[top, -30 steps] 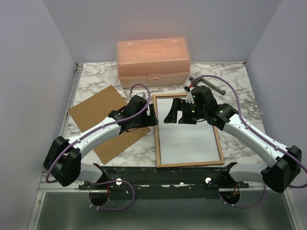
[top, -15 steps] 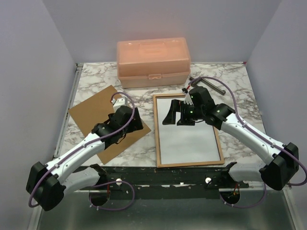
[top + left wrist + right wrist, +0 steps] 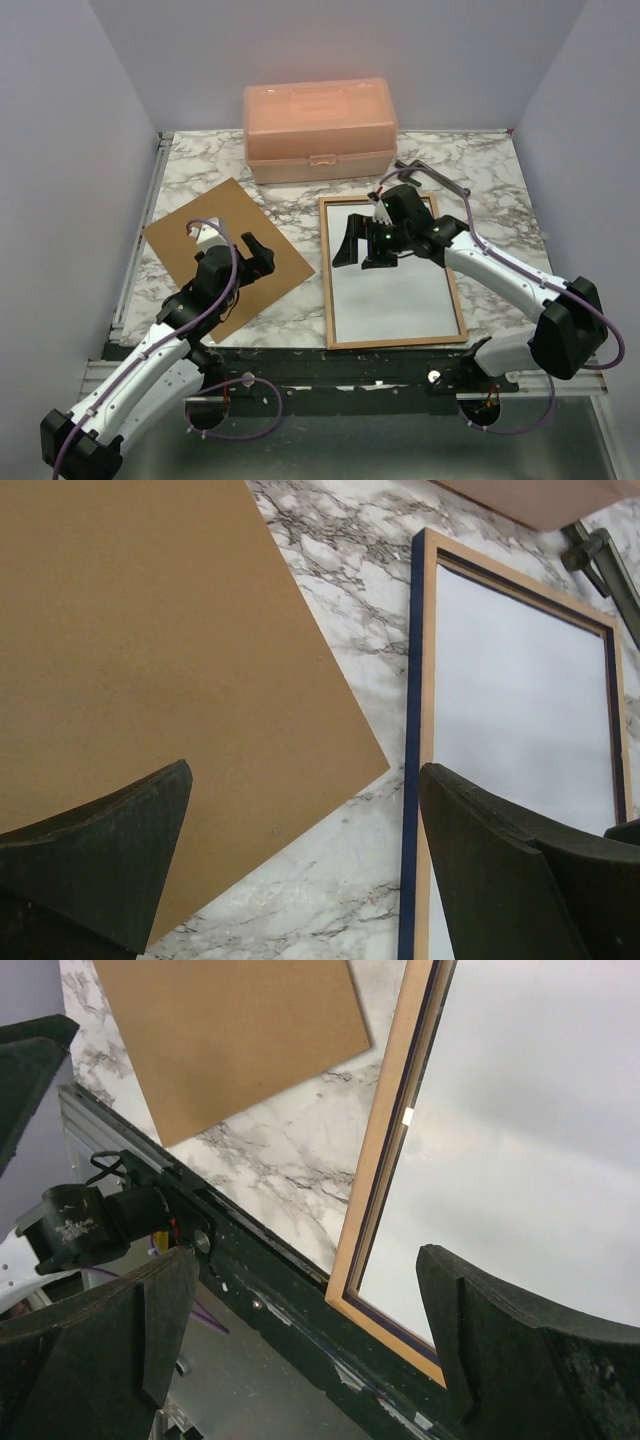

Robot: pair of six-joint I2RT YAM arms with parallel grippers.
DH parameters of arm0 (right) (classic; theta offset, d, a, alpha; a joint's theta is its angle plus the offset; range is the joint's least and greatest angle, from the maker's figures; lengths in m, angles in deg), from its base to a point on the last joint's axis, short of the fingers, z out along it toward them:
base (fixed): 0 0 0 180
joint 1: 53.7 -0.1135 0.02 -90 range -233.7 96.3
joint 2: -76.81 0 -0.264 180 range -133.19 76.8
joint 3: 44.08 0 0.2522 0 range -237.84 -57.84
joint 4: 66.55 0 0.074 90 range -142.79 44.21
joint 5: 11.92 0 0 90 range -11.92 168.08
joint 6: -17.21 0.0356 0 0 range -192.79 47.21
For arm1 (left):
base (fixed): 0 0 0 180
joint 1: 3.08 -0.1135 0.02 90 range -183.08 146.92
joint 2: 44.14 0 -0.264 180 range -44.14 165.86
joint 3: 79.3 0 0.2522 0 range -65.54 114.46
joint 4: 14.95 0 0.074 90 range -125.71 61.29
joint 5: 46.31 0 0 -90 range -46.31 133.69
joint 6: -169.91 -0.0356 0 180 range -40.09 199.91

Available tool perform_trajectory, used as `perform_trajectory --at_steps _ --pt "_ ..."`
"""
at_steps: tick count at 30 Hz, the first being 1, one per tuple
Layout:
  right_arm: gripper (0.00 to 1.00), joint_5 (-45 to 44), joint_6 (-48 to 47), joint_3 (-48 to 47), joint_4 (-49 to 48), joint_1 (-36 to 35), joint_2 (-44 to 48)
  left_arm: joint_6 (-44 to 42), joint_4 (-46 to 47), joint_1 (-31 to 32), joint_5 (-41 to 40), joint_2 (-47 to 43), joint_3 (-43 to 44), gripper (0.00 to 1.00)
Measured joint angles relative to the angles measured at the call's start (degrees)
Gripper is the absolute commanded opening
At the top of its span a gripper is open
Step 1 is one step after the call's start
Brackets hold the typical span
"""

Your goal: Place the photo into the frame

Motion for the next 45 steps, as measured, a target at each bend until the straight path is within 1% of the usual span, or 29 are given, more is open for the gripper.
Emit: perform_trajectory --at_steps 7,12,19,24,29,33,40,45 --pt "1.00 2.51 0.04 -0.11 -2.84 0.00 -6.36 0.63 -0.79 -9.44 4.20 -2.78 -1.40 0.98" --pt "1.00 3.96 0.07 -1.38 -4.31 -0.35 -11.58 0.81 -3.67 -13.07 5.88 -2.40 -1.40 0.98" --pt "1.00 4.48 0.04 -6.73 -5.51 -3.30 -18.86 0.37 -7.58 -18.58 8.55 2.03 -1.16 0.99" --pt "1.00 3.91 -0.28 -12.13 -5.42 -5.53 -24.15 -0.48 -11.17 -24.22 9.73 4.79 -0.87 0.99" --pt "1.00 0.94 -1.75 -19.23 -3.93 -6.58 -29.31 -0.85 -13.44 -30.67 10.86 5.01 -0.87 0.98" --pt "1.00 -3.96 -3.19 -25.73 -1.29 -6.58 -33.81 -0.48 -14.67 -34.21 10.84 5.86 -0.87 0.99" --pt "1.00 -10.78 -4.55 -33.97 2.71 -6.49 -42.03 1.77 -18.03 -36.52 8.28 9.46 -0.87 0.98" --pt "1.00 -12.94 -4.59 -37.51 4.20 -6.43 -44.35 3.89 -19.67 -37.51 4.33 9.44 -0.85 0.96"
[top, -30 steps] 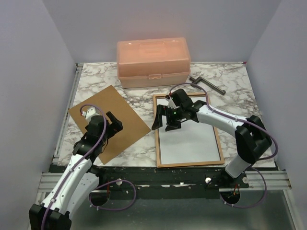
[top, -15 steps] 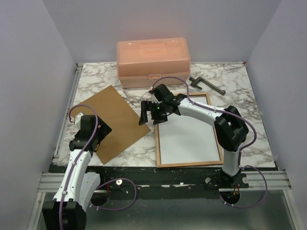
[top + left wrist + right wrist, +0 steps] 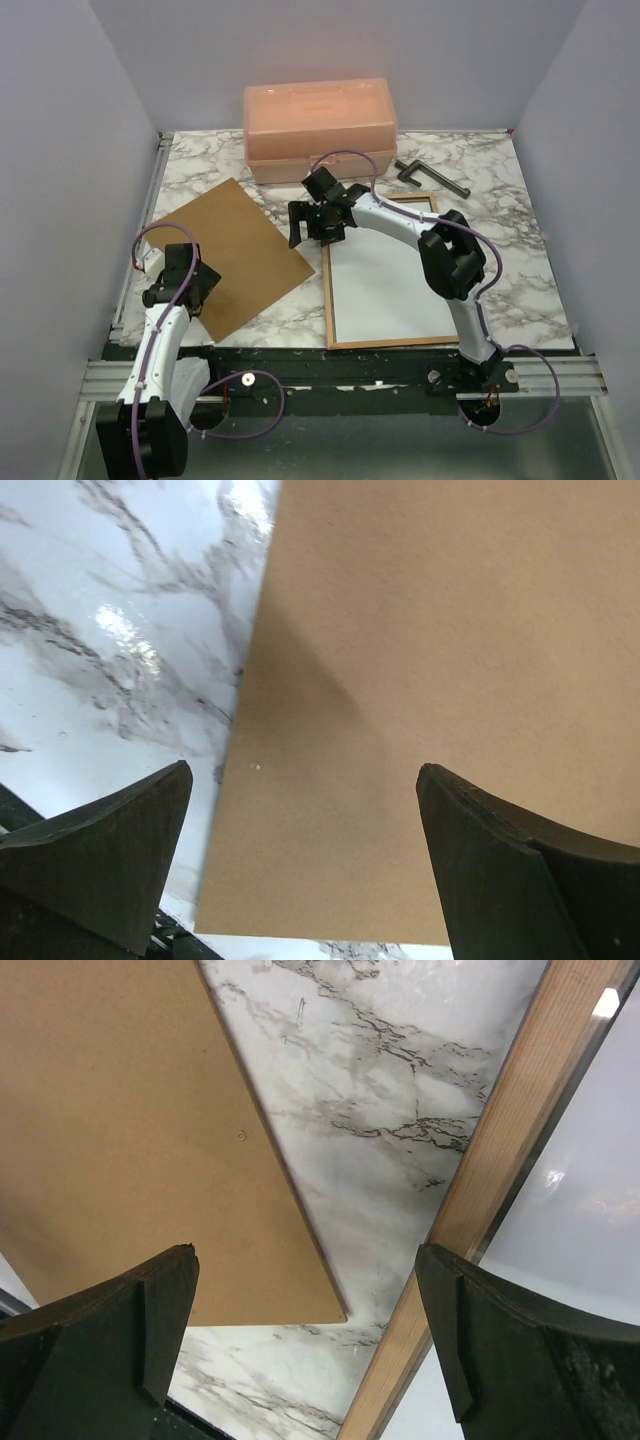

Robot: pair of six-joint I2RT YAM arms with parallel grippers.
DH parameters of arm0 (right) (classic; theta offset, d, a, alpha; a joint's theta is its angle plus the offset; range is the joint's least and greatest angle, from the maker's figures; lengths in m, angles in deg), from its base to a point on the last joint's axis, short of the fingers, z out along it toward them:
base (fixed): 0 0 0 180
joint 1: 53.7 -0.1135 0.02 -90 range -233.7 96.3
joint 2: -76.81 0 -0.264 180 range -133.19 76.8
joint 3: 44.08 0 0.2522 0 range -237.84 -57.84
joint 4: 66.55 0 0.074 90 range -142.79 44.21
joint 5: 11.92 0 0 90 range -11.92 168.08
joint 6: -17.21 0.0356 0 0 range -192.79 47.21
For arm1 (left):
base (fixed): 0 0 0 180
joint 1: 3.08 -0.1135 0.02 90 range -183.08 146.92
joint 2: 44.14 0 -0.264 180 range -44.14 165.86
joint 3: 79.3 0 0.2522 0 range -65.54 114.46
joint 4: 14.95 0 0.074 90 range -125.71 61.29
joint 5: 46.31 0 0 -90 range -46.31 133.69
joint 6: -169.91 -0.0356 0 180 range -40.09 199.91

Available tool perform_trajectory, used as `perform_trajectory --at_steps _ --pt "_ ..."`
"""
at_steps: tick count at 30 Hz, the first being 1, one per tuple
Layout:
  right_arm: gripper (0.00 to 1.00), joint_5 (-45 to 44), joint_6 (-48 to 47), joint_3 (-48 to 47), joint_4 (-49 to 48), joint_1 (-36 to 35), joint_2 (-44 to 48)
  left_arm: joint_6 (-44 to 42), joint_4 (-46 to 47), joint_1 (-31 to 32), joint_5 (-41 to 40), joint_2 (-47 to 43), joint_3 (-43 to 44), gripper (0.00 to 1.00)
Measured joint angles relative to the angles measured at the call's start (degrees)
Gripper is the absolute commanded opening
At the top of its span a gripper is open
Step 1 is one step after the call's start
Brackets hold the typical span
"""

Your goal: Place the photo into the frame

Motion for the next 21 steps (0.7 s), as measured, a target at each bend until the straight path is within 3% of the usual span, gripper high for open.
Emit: perform_trajectory --at_steps 10,15,21 --pt "1.00 1.57 -0.20 -2.34 -1.57 0.00 -3.91 -0.33 -0.33 -4.50 -0.22 8.83 1.92 0.98" --pt "1.00 3.58 -0.46 -2.62 -2.01 -0.07 -4.63 -2.36 2.19 -9.07 4.44 17.07 3.45 0.98" --pt "1.00 5.49 -0.46 -2.10 -2.60 0.17 -4.61 -5.55 3.56 -14.32 10.27 20.92 4.72 0.99"
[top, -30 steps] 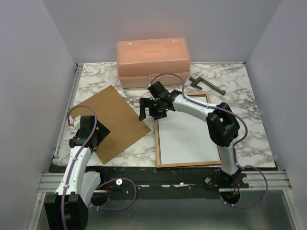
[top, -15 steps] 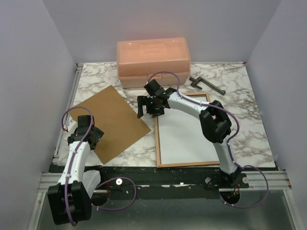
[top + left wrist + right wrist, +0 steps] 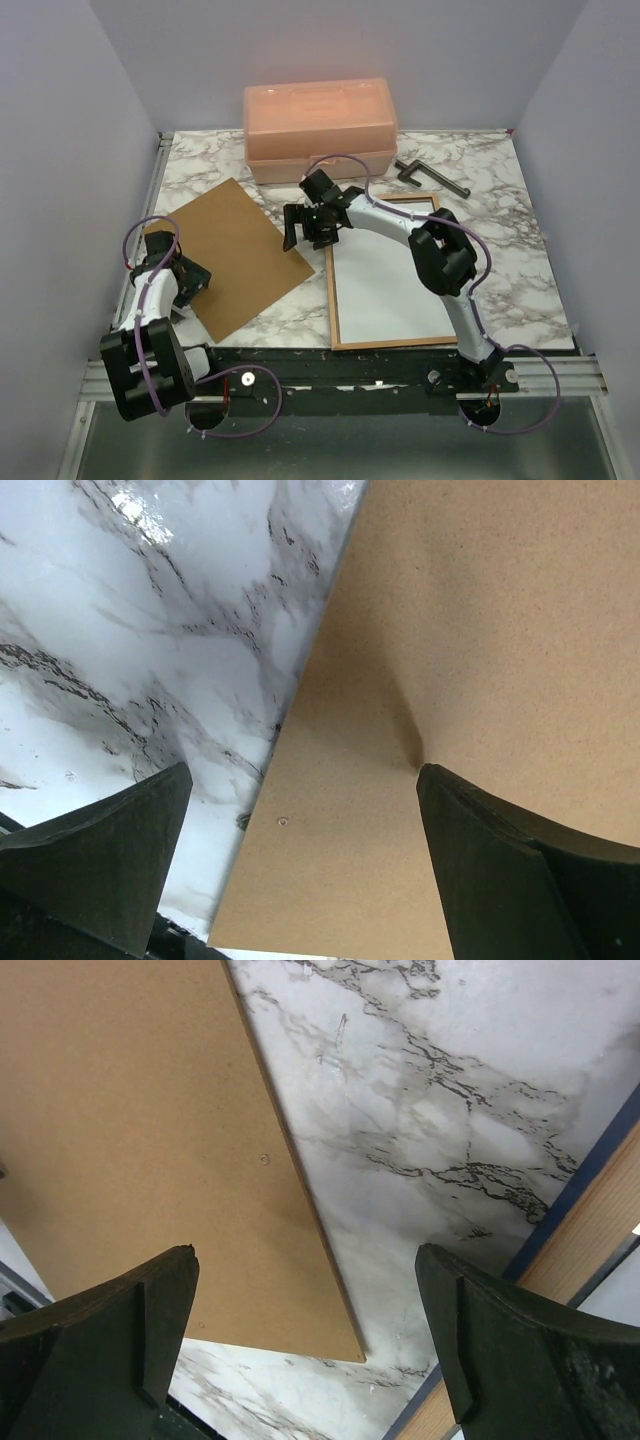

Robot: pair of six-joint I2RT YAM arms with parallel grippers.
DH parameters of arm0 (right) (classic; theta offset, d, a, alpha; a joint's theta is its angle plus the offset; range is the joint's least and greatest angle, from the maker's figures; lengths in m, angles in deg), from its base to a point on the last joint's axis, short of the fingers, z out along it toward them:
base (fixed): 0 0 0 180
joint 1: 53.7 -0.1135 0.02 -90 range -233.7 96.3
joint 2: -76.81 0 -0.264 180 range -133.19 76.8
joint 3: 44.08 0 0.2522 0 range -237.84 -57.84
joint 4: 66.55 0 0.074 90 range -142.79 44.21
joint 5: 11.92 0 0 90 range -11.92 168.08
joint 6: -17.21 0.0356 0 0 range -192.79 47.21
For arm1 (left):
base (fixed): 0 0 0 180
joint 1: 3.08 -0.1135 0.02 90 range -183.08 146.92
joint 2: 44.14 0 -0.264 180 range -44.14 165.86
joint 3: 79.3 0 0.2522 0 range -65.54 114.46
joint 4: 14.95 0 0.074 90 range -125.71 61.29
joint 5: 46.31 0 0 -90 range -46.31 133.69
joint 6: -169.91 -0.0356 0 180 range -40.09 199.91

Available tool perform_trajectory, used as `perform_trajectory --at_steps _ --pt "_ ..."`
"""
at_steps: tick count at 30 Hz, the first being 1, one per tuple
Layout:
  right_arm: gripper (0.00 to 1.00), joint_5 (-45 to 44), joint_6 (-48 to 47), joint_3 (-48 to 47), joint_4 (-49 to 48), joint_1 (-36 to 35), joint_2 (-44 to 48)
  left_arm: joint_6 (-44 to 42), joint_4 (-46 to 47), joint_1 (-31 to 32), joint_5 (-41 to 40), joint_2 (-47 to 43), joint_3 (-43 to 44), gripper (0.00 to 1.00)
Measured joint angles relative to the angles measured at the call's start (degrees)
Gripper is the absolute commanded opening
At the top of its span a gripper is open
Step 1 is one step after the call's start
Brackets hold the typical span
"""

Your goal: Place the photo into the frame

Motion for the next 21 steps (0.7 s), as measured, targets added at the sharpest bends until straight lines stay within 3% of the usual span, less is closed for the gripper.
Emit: perform_trajectory --at_steps 21 --pt "1.00 19.47 3.91 6.73 -7.15 -1.42 1.53 -8.35 0.00 1.53 3.87 0.76 0.04 0.99"
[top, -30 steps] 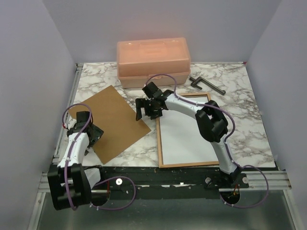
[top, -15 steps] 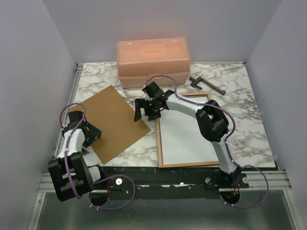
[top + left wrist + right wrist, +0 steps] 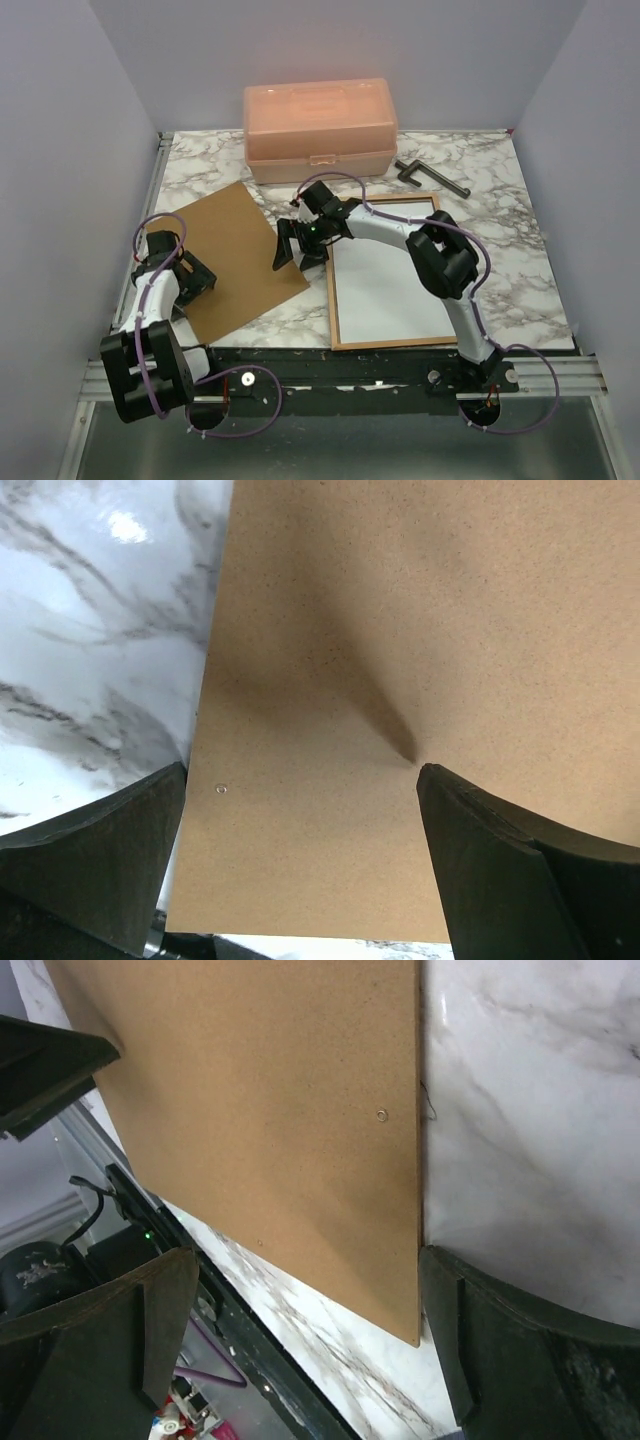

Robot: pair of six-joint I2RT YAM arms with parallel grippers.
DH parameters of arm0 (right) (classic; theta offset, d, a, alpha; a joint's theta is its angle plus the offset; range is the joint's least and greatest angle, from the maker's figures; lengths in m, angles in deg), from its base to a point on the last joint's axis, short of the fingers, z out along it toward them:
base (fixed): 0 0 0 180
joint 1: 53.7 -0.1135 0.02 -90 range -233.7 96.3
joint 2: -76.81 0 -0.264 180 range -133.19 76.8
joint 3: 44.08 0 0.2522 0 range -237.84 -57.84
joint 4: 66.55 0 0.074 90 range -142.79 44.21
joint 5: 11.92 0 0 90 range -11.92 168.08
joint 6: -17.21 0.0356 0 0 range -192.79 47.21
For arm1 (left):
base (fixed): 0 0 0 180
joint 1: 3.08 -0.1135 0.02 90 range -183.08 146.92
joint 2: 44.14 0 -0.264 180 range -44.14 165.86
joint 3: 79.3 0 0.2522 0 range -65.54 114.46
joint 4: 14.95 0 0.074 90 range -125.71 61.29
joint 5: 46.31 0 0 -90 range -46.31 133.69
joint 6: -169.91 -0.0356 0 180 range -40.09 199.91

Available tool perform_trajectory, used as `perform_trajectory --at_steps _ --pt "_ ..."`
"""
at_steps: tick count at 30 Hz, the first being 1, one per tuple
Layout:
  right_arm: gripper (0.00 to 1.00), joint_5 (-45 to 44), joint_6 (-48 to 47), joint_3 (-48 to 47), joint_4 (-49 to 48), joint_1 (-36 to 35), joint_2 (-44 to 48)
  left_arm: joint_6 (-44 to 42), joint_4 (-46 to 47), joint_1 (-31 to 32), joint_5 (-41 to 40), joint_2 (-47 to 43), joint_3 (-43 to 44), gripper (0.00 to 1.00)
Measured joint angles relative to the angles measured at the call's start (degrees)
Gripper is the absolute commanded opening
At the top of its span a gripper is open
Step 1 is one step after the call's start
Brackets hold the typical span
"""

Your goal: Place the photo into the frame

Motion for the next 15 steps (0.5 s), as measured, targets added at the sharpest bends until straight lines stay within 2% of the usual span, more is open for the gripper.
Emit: perform_trajectory --at_steps 5,13,15 --pt "1.00 0.09 0.11 1.38 1.62 0.90 1.99 -0.70 5.09 0.22 4.79 -3.10 -1.38 0.99" --pt "1.00 -1.33 0.59 6.05 1.16 2.19 9.14 -0.83 7.72 2.27 8.90 -5.42 -2.95 0.98" --pt "1.00 1.01 2.47 7.93 -0.17 1.60 11.74 0.37 8.09 3.65 12.90 -5.68 -3.17 0.98"
